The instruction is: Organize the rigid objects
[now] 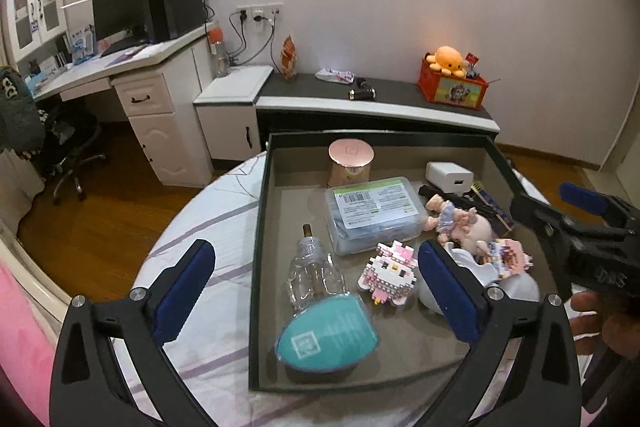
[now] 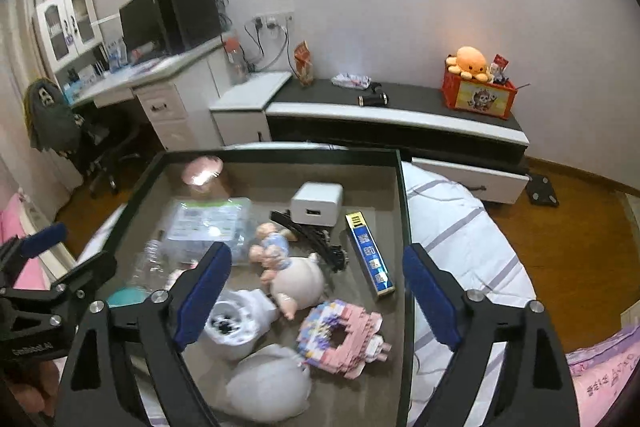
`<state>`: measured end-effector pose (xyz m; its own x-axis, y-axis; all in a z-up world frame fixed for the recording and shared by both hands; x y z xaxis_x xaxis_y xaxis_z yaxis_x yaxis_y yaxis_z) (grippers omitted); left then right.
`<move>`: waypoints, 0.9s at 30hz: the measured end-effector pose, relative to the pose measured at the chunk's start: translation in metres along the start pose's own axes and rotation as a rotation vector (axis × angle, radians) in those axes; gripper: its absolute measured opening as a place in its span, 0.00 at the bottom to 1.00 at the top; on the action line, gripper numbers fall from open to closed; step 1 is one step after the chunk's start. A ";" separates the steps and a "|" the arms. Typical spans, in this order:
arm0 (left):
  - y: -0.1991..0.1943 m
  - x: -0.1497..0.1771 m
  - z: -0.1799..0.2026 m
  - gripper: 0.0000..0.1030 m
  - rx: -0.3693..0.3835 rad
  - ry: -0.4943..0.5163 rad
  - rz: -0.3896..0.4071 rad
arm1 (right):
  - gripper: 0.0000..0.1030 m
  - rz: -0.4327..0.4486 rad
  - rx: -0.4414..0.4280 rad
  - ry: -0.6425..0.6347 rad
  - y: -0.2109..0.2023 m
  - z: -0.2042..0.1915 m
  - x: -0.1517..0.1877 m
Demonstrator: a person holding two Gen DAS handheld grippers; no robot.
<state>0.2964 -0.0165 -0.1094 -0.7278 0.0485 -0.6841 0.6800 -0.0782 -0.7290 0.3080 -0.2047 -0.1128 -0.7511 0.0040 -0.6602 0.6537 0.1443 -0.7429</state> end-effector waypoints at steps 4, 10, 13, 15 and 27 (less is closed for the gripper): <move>-0.026 0.003 0.000 1.00 -0.002 -0.012 0.026 | 1.00 0.035 -0.010 0.005 -0.026 -0.009 -0.001; -0.076 0.009 0.003 1.00 -0.001 -0.028 0.074 | 1.00 0.090 -0.018 0.008 -0.073 -0.027 0.005; -0.106 0.016 0.004 1.00 0.005 -0.034 0.103 | 1.00 0.125 -0.018 0.009 -0.100 -0.034 0.010; -0.128 0.023 0.004 1.00 0.009 -0.042 0.122 | 1.00 0.148 -0.024 0.008 -0.119 -0.040 0.015; -0.228 0.068 0.004 1.00 -0.040 -0.051 0.187 | 1.00 0.244 -0.013 0.002 -0.225 -0.062 0.062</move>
<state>0.0912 0.0002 0.0108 -0.5909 -0.0135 -0.8066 0.8063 -0.0420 -0.5900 0.1083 -0.1752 0.0201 -0.5713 0.0422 -0.8196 0.8145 0.1514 -0.5600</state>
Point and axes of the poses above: each gripper's, at about its wrist camera, not at the fingertips, and y roughly the way its jaws point, z to its right, x to its underside, the point moved 8 cm from there along y, roughly the way its jaws point, and after that the axes turned 3 degrees about -z, right-handed, at the moved point
